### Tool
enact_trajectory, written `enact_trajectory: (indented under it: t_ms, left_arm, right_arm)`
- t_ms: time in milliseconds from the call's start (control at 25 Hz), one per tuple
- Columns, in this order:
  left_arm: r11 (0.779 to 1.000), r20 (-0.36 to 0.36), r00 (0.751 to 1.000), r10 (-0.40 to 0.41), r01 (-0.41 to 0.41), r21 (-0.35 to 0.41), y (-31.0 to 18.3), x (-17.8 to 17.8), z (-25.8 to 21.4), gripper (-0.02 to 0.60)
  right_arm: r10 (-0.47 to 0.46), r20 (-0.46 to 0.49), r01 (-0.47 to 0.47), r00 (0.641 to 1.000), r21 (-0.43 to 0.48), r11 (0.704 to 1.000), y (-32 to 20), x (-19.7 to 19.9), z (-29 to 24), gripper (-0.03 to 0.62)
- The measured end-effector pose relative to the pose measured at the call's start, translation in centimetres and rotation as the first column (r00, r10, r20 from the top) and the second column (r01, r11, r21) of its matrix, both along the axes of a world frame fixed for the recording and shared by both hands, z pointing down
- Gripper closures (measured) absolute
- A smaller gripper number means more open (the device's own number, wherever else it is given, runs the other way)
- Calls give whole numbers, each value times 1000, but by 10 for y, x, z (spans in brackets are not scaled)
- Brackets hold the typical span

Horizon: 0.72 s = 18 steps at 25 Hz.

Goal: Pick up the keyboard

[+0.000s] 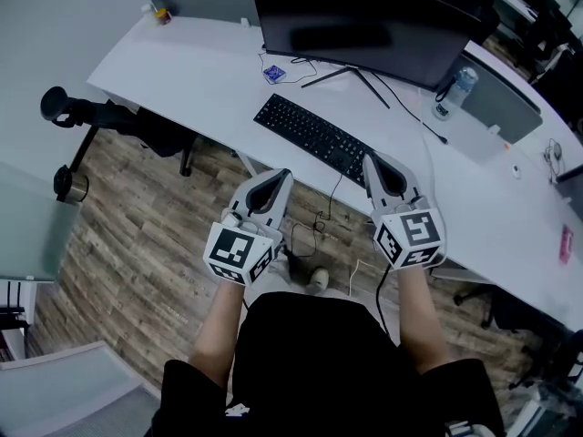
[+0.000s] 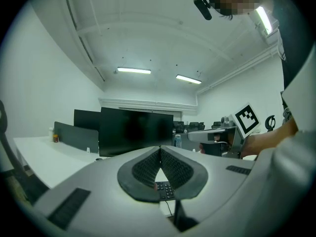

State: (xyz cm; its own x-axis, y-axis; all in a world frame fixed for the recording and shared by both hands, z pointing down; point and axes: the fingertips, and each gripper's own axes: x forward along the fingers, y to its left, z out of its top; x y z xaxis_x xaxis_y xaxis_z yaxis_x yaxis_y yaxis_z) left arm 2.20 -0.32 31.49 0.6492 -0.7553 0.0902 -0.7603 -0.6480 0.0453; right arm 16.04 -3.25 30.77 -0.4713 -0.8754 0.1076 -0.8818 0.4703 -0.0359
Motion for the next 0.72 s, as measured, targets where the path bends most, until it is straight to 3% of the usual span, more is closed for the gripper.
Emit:
enact_trajectory:
  t_ms: [720]
  left_arm:
    - [995, -5, 995, 104, -104, -2, -86, -20, -2, 572]
  right_arm:
    - [94, -6, -94, 996, -15, 995, -72, -24, 1, 589]
